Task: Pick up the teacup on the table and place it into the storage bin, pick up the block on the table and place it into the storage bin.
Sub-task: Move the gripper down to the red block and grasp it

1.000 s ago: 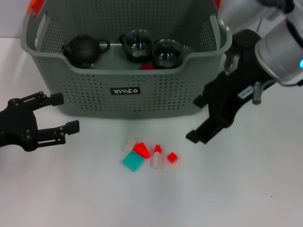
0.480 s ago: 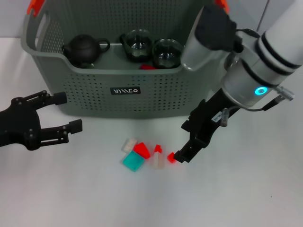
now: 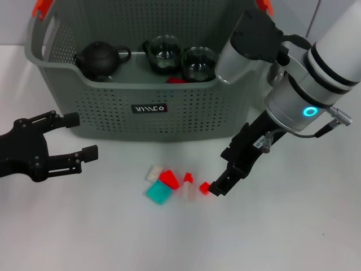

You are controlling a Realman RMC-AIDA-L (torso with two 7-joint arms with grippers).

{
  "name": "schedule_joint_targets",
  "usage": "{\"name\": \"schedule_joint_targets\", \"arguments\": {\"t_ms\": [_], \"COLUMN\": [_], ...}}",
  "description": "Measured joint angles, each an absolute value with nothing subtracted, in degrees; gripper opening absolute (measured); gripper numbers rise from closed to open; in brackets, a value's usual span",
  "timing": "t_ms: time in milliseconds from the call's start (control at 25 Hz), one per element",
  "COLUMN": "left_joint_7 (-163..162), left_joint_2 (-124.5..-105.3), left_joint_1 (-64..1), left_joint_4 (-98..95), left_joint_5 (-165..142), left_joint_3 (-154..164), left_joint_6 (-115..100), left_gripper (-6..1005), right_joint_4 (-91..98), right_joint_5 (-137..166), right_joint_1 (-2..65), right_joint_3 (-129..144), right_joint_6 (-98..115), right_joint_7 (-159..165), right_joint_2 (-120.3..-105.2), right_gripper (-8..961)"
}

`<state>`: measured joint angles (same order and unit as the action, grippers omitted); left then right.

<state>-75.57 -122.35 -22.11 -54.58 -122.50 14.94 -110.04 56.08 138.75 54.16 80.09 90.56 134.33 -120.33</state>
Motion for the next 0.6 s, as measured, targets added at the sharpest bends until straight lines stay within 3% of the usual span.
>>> {"name": "schedule_joint_targets", "arguments": {"t_ms": [600], "left_joint_7": [-75.0], "left_joint_2": [-122.35], "left_joint_1": [-22.3], "left_joint_4": [-54.6], "left_joint_5": [-122.5], "left_joint_3": [15.0], "left_joint_6": [-109.9], "left_gripper": [888], "right_joint_4": [52.0], "right_joint_5": [140.7], "right_joint_1": [55.0], "right_joint_3": [87.9], "right_joint_6": [81.3], "right_joint_7": [151.4], "right_joint_2": [-120.85], "right_gripper": [944]}}
